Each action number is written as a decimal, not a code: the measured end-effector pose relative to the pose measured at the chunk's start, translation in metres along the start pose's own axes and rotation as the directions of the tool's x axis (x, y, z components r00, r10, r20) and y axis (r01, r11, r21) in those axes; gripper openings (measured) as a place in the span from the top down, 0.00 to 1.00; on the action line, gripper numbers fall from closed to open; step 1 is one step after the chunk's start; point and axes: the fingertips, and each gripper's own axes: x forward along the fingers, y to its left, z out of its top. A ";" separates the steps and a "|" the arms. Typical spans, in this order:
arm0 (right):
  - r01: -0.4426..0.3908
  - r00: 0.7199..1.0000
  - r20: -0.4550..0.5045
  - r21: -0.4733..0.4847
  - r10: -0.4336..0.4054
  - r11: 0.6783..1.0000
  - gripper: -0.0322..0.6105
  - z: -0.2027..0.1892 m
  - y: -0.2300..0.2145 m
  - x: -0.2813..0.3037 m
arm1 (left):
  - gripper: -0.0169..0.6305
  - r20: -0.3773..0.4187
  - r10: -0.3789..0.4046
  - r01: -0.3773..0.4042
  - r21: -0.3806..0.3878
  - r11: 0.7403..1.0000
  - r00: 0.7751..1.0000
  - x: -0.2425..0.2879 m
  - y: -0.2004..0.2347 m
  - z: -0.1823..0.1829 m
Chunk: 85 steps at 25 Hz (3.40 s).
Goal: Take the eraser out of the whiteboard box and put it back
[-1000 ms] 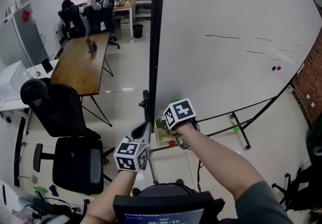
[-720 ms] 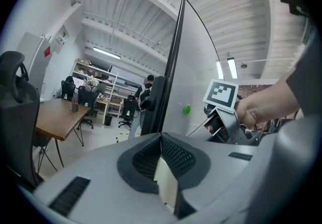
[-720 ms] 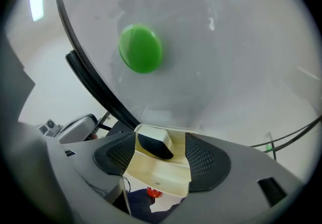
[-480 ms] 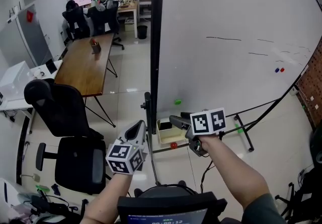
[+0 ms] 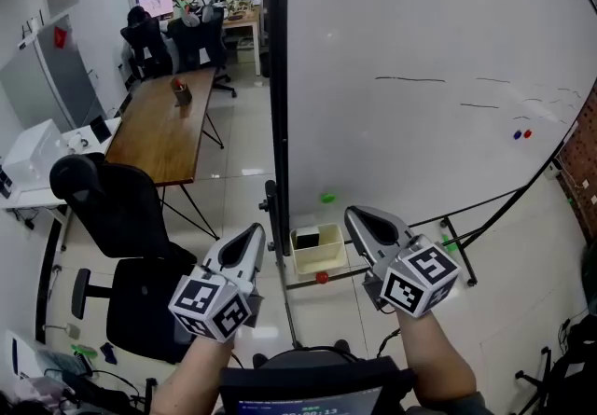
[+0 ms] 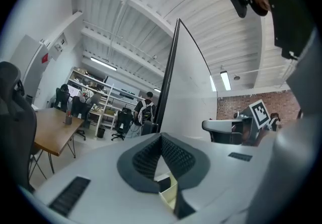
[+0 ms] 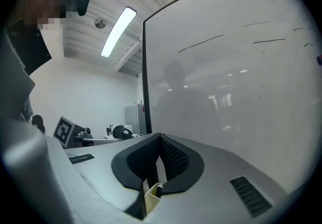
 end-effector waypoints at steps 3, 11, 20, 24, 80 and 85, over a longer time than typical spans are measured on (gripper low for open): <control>0.019 1.000 0.020 -0.025 -0.019 1.000 0.94 0.002 0.001 -0.006 | 0.94 0.012 -0.007 0.007 0.006 1.000 1.000 -0.005 -0.004 0.010; 0.023 0.999 0.044 -0.018 -0.022 1.000 0.94 0.012 0.003 -0.014 | 0.94 0.023 0.019 -0.019 0.029 0.999 1.000 -0.003 -0.005 0.013; -0.048 0.999 0.004 -0.195 0.050 0.980 0.94 0.018 -0.031 -0.041 | 0.94 0.020 0.121 -0.121 0.019 0.992 0.992 0.016 -0.040 0.001; -0.130 0.991 -0.011 -0.208 0.131 0.969 0.94 0.016 -0.056 -0.056 | 0.94 0.074 0.196 -0.197 0.000 0.980 0.978 0.024 -0.059 -0.003; 0.117 0.987 0.119 -0.094 -0.106 0.989 0.94 0.062 -0.226 -0.359 | 0.94 0.054 0.033 -0.040 0.129 0.991 0.998 0.119 -0.360 -0.035; 0.123 0.987 0.116 -0.105 -0.110 0.987 0.94 0.062 -0.215 -0.358 | 0.94 0.055 0.025 -0.031 0.117 0.993 0.998 0.112 -0.355 -0.034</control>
